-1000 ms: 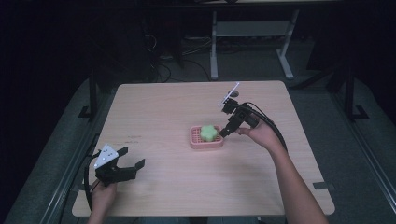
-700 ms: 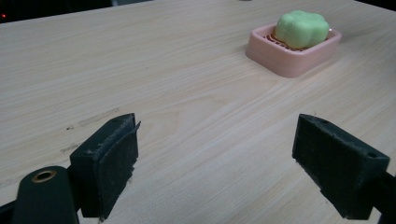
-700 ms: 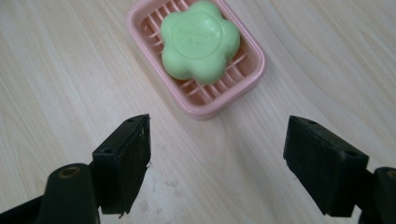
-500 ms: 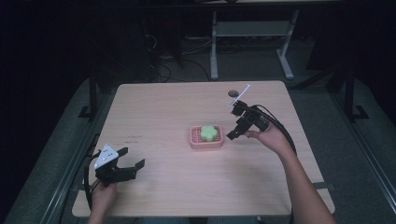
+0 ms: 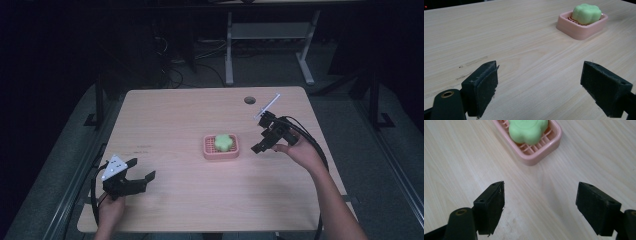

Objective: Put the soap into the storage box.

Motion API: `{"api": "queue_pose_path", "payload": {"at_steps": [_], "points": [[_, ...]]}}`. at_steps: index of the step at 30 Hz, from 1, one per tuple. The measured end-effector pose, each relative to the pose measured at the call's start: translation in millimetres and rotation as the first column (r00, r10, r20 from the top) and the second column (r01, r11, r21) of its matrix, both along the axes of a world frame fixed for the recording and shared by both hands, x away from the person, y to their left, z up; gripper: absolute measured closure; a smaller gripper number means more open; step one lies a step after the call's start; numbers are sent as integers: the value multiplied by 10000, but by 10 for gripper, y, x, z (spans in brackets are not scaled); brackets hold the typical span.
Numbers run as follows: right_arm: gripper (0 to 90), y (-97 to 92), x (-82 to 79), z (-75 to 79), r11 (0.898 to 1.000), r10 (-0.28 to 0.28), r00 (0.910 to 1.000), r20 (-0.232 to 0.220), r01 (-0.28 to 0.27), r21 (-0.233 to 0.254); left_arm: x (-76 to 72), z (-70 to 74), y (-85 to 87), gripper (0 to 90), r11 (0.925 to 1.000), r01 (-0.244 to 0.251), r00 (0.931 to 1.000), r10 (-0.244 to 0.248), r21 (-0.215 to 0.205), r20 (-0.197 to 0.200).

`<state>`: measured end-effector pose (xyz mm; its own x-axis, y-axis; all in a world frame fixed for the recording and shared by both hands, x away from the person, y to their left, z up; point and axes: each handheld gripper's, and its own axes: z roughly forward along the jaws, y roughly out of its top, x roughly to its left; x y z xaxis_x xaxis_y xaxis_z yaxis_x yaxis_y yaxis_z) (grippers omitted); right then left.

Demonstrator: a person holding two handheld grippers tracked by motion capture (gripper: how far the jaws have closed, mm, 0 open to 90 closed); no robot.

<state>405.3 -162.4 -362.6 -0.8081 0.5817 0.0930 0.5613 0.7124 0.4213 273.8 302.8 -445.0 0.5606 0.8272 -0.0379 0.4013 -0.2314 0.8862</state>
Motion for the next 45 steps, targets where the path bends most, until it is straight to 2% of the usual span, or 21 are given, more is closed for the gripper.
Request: {"api": "queue_pose_path", "payload": {"at_steps": [13,25,34,37,45], "points": [[230,-290,-166,-203,9988,-447,9984,-348,454,194,-6,-8,-31,141,9999,42,10000,-41,159,-51],[230,-518,-337,-358,9972,-674,9969,-406,687,311,0,-28,-47,141,9997,73,9999,-70,234,-120],[236,-760,-559,-539,9917,-977,9940,-483,1013,789,3,-32,-33,140,9998,-57,9999,59,207,-103],[241,-810,-615,-571,9913,-1005,9938,-477,1041,810,7,-36,-37,140,9998,-70,9999,73,205,-116],[241,-1024,-877,-693,9809,-1525,9879,-286,1548,1174,8,-21,-82,141,9991,148,9999,-149,400,24]]}}
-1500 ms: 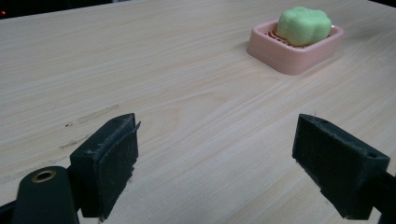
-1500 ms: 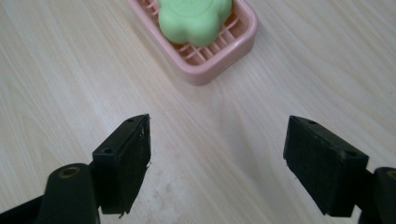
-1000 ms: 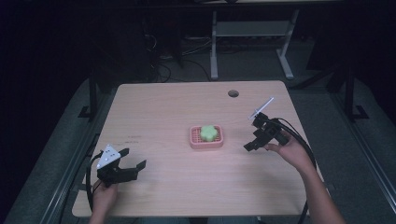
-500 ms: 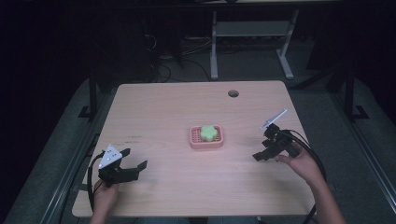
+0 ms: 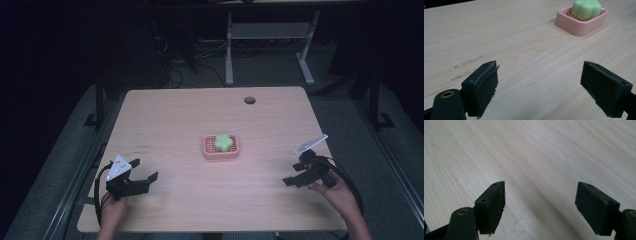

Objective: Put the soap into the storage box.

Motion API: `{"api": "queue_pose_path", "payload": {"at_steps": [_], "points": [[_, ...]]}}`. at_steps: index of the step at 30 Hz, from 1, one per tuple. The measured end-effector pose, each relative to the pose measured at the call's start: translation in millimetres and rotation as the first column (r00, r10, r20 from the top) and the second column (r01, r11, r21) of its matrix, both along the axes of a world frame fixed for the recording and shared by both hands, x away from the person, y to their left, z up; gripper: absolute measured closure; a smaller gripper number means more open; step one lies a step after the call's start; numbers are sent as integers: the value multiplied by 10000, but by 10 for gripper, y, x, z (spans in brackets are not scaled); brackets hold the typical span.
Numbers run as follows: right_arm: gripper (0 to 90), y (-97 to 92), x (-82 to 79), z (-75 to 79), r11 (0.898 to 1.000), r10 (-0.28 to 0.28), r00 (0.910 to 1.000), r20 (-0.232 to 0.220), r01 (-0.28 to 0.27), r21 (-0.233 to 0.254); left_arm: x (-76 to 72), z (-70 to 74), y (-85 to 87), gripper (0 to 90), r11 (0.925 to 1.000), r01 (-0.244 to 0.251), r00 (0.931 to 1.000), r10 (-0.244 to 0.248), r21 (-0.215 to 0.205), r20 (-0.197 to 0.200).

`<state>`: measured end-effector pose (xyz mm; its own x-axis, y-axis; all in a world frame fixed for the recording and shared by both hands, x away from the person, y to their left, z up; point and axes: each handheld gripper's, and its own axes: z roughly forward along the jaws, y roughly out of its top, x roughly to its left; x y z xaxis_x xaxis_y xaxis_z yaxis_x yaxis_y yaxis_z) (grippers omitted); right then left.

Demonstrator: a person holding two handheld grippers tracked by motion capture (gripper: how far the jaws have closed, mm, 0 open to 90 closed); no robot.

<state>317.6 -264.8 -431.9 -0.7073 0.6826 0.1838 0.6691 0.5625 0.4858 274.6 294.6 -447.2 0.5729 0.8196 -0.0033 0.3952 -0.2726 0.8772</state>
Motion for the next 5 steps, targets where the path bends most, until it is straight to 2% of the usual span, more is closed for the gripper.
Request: {"api": "queue_pose_path", "payload": {"at_steps": [4,5], "points": [[240,-82,-144,-57,9992,-354,9987,353,348,185,9,-5,1,141,10000,5,10000,-5,-58,-10],[240,-116,-215,-99,9969,-588,9972,460,562,557,10,-8,0,140,10000,9,10000,-9,-36,-47]]}}
